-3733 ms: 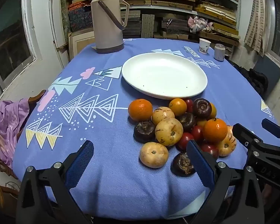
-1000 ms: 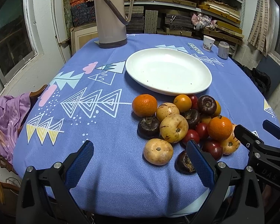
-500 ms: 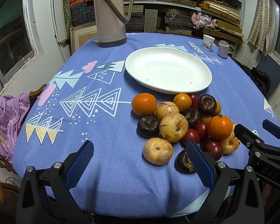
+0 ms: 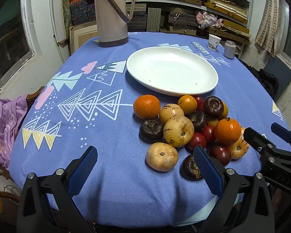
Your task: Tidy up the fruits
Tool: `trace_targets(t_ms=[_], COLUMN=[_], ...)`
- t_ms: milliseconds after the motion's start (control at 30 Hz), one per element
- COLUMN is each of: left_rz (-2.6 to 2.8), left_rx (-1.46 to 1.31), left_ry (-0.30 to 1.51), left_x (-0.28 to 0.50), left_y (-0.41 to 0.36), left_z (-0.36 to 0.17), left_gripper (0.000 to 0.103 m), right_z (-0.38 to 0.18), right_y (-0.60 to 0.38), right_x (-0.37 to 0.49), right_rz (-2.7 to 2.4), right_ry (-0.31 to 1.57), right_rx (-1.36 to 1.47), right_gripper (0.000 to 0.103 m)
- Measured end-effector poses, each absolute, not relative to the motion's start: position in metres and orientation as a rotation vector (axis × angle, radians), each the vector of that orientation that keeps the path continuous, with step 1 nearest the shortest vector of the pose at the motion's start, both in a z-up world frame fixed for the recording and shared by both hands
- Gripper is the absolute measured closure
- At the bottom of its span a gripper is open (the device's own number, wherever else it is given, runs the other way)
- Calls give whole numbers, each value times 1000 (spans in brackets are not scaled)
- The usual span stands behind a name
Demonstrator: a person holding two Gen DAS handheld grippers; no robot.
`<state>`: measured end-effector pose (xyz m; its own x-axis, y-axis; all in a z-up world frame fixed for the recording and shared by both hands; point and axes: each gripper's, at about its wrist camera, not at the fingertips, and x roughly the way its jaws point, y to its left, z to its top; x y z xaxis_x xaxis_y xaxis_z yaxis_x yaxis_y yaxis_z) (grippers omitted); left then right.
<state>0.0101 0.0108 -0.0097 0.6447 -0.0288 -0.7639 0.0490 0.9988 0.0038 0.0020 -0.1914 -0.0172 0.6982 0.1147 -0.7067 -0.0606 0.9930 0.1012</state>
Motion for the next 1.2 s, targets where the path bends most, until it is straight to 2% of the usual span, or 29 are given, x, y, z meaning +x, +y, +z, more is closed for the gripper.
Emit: trace_targets(t_ms=[300, 500, 567, 600, 633, 800, 933, 1200], left_rz=[-108, -169, -176, -176, -178, -195, -195, -222], left_rx=[30, 53, 62, 72, 75, 79, 75, 34], left_ry=[894, 911, 907, 906, 907, 920, 936, 956], left_x=[22, 22, 21, 22, 22, 24, 25, 28], left_y=[26, 21, 18, 17, 16, 15, 16, 21], left_z=[-22, -33, -34, -34, -35, -39, -42, -45], left_gripper=[3, 3, 3, 3, 3, 3, 3, 3], right_z=[-27, -36, -39, -41, -44, -58, -61, -68], right_y=[-190, -200, -203, -205, -206, -205, -203, -208], right_x=[-1, -5, -5, -6, -4, 1, 9, 31], right_rz=[298, 390, 403, 415, 439, 496, 494, 509], right_ry=[786, 813, 825, 838, 862, 927, 936, 946], right_rx=[-142, -159, -170, -161, -143, -86, -50, 71], right_gripper=[4, 4, 14, 34, 49, 49, 60, 64])
